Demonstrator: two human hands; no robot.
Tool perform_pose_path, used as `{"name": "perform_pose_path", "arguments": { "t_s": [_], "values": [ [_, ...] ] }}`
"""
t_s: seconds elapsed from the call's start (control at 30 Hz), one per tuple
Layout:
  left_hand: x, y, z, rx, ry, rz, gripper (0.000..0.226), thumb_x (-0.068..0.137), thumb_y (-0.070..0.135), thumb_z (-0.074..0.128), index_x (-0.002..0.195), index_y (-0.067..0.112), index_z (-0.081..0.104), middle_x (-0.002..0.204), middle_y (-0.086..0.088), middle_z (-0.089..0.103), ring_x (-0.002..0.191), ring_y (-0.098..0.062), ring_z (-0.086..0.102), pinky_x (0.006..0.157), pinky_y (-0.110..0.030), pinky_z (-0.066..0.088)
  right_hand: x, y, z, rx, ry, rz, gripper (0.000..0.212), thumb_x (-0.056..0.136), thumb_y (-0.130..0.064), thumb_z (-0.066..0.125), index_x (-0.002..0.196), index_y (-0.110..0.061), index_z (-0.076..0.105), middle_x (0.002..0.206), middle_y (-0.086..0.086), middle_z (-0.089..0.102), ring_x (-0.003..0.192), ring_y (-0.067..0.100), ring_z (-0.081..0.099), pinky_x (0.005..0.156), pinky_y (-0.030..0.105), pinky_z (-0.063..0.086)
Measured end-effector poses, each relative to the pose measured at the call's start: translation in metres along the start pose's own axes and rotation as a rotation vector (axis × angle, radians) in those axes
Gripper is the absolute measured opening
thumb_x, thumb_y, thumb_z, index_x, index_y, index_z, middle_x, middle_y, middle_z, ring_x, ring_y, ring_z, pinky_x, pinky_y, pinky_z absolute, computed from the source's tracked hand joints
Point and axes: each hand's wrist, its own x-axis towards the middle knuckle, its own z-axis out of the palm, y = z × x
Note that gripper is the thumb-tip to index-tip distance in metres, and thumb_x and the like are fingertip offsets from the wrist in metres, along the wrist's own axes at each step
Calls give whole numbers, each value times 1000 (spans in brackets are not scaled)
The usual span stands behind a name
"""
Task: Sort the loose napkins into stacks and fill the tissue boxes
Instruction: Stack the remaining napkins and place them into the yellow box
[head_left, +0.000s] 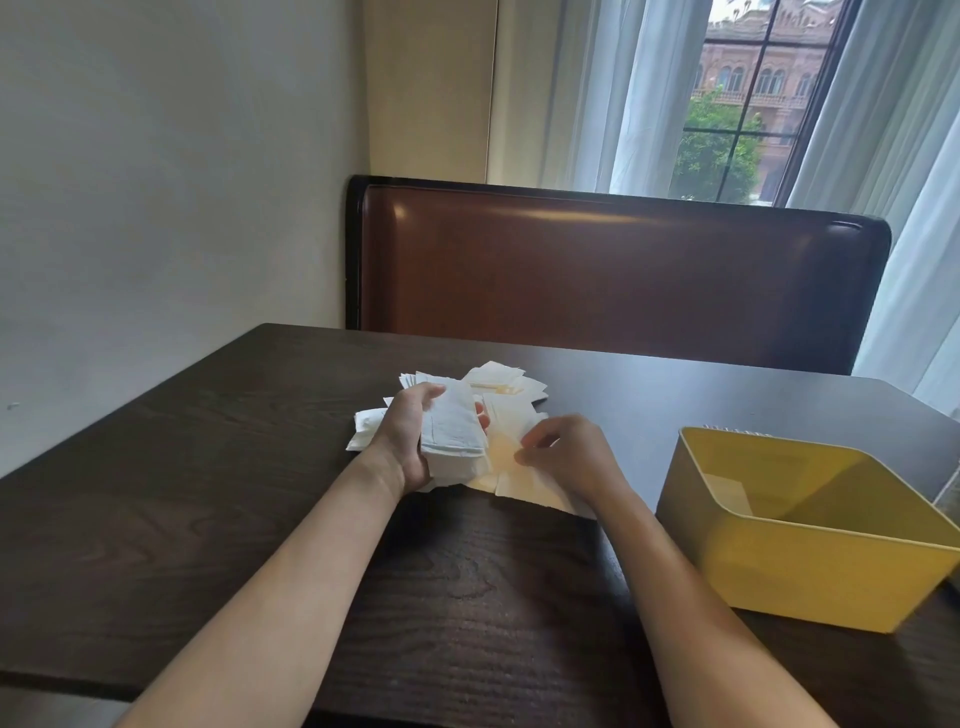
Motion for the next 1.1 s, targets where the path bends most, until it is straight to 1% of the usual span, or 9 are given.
{"name": "perform_pose_path", "arguments": {
  "t_s": [0.17, 0.23, 0.4, 0.53, 0.6, 0.67, 0.73, 0.93, 1.1],
  "values": [
    [7, 0, -4, -34, 10, -1, 41, 98, 30, 47, 117, -4, 61, 90, -15, 68, 80, -25, 66, 80, -39, 53, -1, 1, -1, 144, 216, 6, 6, 82, -12, 76, 85, -15, 81, 79, -9, 69, 71, 3, 59, 72, 20, 53],
    [9, -2, -5, -42, 2, 2, 44, 97, 31, 48, 119, -4, 61, 91, -14, 69, 80, -26, 67, 79, -38, 54, -2, -1, -5, 232, 286, 13, 9, 83, -13, 72, 86, -14, 80, 79, -10, 69, 75, 4, 60, 66, 15, 48],
    [14, -6, -8, -13, -57, 31, 45, 93, 47, 59, 108, 5, 66, 90, -10, 68, 78, -22, 67, 75, -34, 56, -6, -10, -12, 589, 401, 14, 5, 91, -17, 67, 93, -14, 71, 90, -3, 66, 88, 15, 61, 69, 22, 49],
    [18, -17, -4, 122, -86, 109, 68, 84, 67, 59, 116, 8, 65, 98, -10, 68, 89, -23, 69, 80, -38, 59, -10, -17, -15, 876, 305, 50, 6, 95, -19, 64, 91, -21, 68, 96, 0, 68, 90, 19, 64, 72, 29, 55],
    [20, -23, 1, 151, -108, 137, 83, 84, 74, 51, 129, 6, 63, 118, -18, 67, 113, -32, 66, 99, -46, 54, -11, -20, -13, 971, 240, 61, 6, 94, -17, 65, 95, -17, 70, 100, 5, 70, 89, 21, 66, 74, 33, 59],
    [20, -28, 5, 147, -125, 173, 87, 84, 78, 42, 137, 10, 60, 134, -20, 63, 127, -35, 58, 109, -53, 45, -13, -23, -8, 968, 198, 67, 7, 91, -13, 68, 96, -12, 72, 99, 9, 72, 84, 20, 67, 73, 34, 59],
    [19, -32, 10, 122, -113, 199, 91, 78, 80, 45, 136, 11, 60, 133, -20, 64, 125, -36, 60, 109, -54, 44, -13, -24, 0, 857, 181, 88, 6, 87, -9, 72, 92, -11, 73, 96, 10, 72, 81, 20, 67, 72, 36, 59],
    [19, -37, 12, 107, -23, 163, 49, 104, 40, 48, 132, 2, 59, 123, -21, 69, 117, -36, 65, 105, -52, 49, -14, -23, 8, 728, 126, 85, 6, 85, -10, 74, 90, -14, 73, 84, 4, 74, 78, 21, 70, 72, 37, 58],
    [22, -36, 11, 55, 48, 167, 50, 106, 41, 44, 132, 1, 59, 123, -23, 68, 116, -39, 65, 98, -50, 54, -17, -28, 7, 777, -56, 69, 20, 86, -14, 75, 105, -18, 72, 92, 4, 77, 82, 19, 73, 76, 36, 59]
  ]
}}
